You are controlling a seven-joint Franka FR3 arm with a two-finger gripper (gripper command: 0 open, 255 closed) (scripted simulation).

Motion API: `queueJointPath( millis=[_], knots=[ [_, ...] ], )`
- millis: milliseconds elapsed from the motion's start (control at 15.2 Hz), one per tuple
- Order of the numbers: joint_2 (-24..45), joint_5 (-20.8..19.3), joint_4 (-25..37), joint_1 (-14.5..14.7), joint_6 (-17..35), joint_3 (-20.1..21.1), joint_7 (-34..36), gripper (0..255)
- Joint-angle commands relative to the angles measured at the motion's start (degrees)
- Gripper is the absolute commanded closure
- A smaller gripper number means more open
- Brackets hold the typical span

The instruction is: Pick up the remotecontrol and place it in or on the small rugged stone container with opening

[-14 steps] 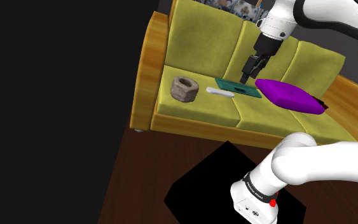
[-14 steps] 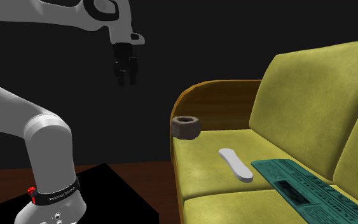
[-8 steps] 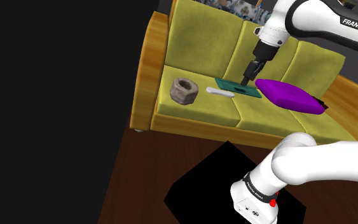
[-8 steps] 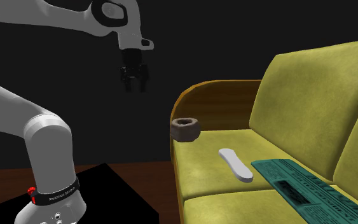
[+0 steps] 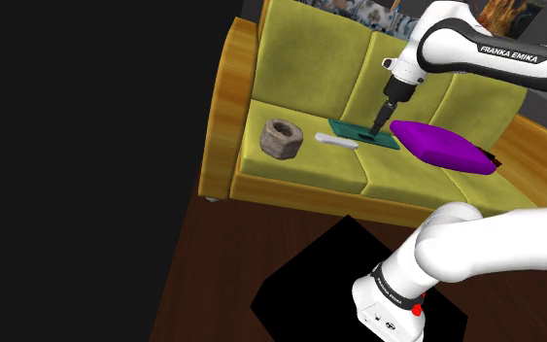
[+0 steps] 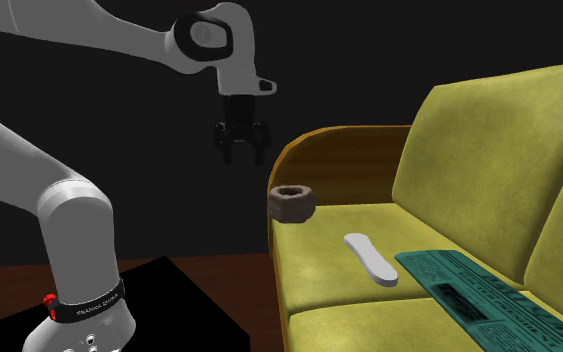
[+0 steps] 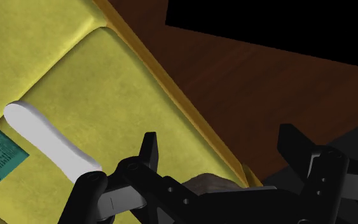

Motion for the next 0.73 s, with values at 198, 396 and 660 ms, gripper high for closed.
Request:
queueJointPath(
  millis=[198, 396, 660],
  knots=[
    [7.2, -1.7, 1.6, 1.3, 6.7, -7.6, -10.5, 0],
    [12.8, -1.5, 3.9, 2.6, 10.5, -12.3, -17.3, 0],
    [21.5, 1.2, 8.1, 4.9, 15.3, -18.7, -27.1, 0]
  ],
)
